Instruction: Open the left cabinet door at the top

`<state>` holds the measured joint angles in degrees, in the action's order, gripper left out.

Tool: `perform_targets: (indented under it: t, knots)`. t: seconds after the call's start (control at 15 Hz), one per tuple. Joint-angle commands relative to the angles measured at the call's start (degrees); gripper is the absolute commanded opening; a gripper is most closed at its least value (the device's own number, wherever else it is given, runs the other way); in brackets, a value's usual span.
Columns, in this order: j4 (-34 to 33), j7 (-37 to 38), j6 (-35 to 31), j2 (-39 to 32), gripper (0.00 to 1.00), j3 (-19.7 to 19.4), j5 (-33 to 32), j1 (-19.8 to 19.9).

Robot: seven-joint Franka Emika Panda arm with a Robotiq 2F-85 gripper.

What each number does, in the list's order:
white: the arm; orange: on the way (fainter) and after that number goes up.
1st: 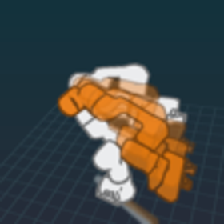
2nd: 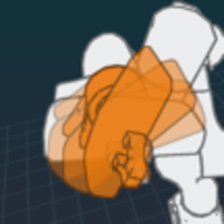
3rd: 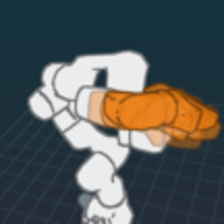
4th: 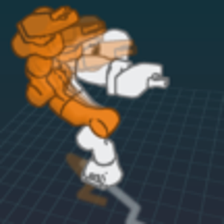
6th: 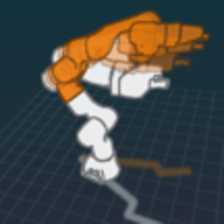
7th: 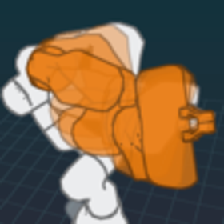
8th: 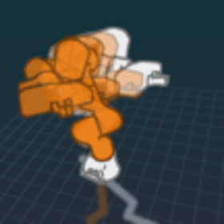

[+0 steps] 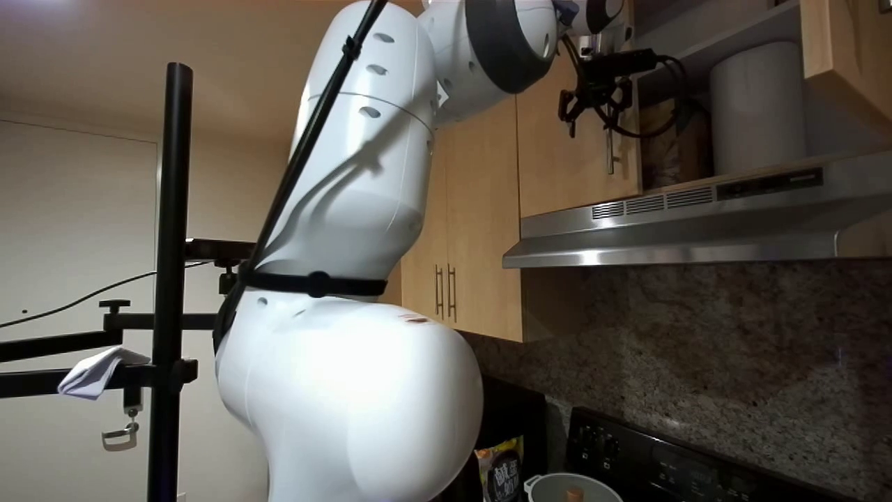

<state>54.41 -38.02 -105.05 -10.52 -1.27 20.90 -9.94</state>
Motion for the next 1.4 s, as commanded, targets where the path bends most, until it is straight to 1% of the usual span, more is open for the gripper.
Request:
perform_targets:
  t: [0.0, 0.13, 0.27, 0.53, 0.93, 1.33]
  knots:
    - [3.44, -0.3, 0.06, 3.69, 1.0, 2.13, -3.55, -3.74]
    - [3.74, -0.43, -0.15, 4.13, 1.0, 2.27, -5.91, -4.49]
    - [3.94, -1.0, -0.05, 4.68, 1.0, 2.47, -6.82, -4.86]
    - [4.41, -2.6, 1.72, 5.82, 1.0, 3.14, -4.02, -4.44]
    - [3.03, -2.39, 5.23, 6.78, 1.0, 4.34, -6.32, -5.41]
    - [2.85, -0.86, 3.94, 7.41, 1.0, 5.65, -8.37, -5.97]
